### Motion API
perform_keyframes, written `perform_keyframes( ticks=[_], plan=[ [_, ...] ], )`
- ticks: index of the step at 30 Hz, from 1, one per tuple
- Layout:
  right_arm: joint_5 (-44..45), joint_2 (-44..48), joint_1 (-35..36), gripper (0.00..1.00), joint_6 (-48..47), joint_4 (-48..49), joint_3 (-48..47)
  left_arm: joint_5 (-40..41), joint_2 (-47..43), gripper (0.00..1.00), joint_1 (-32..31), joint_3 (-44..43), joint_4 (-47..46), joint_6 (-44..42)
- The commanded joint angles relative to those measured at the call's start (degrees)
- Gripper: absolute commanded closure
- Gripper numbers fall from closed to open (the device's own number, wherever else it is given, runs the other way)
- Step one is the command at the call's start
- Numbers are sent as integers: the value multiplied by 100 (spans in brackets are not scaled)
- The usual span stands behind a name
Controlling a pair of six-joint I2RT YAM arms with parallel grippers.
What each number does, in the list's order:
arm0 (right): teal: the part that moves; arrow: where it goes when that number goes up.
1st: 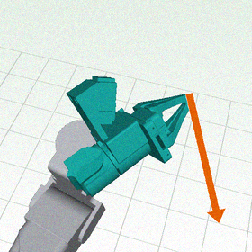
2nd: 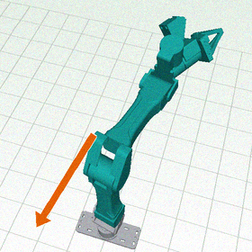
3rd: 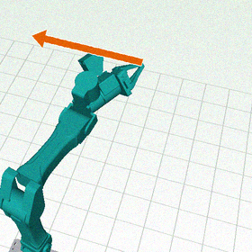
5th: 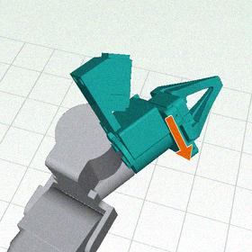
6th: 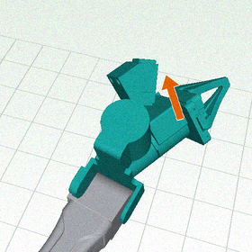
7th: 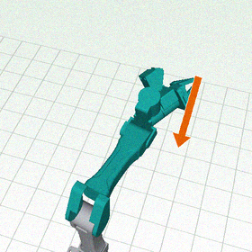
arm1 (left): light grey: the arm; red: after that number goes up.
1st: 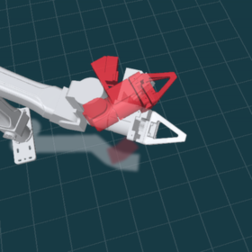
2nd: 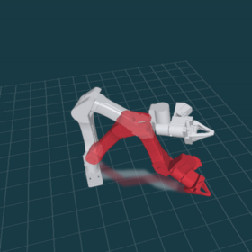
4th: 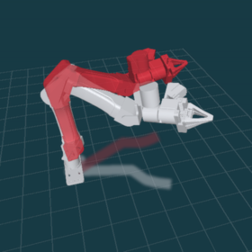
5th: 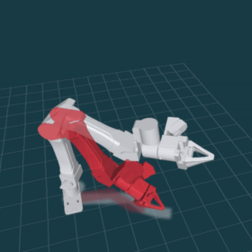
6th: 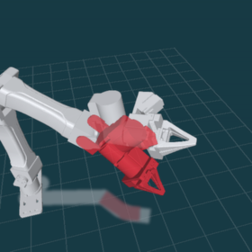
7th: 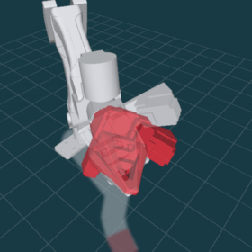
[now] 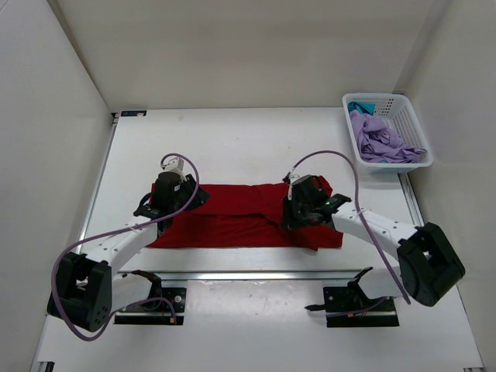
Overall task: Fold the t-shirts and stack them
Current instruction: Fold the other side of the tshirt into a rectangle
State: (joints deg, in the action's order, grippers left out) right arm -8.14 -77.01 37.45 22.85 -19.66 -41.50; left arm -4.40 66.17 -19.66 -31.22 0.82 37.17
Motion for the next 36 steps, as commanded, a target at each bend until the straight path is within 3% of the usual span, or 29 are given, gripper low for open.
perform_keyframes(
  ticks=[1, 5, 11, 14, 16, 18, 23, 27, 36],
  plan=[
    [-1635, 371, -483, 100, -228, -2, -140, -192, -34, 59, 41, -147, -126, 10],
    [-2411, 108, -669, 96, -483, -275, -219, -245, -34, 58, 32, -340, 92, 10],
    [-1709, -359, -177, 65, -589, -530, -403, -403, -113, 58, 137, -455, 304, -43],
    [-1026, 44, -81, 65, -370, -678, -569, -491, -253, 58, 252, -411, 375, -78],
    [-569, 273, 95, 71, -378, -793, -780, -509, -254, 58, 296, -446, 428, -131],
    [-504, 345, 175, 81, -300, -777, -816, -491, -263, 58, 226, -472, 358, -78],
    [-496, 91, 332, 91, -132, -284, -667, -456, -17, 58, -11, -438, 156, 27],
    [-4, -366, 640, 72, -184, -328, -886, -438, 10, 58, -29, -315, 76, 71],
    [259, -990, 728, 70, -141, -284, -825, -412, 36, 58, 6, -139, -12, 98]
  ],
)
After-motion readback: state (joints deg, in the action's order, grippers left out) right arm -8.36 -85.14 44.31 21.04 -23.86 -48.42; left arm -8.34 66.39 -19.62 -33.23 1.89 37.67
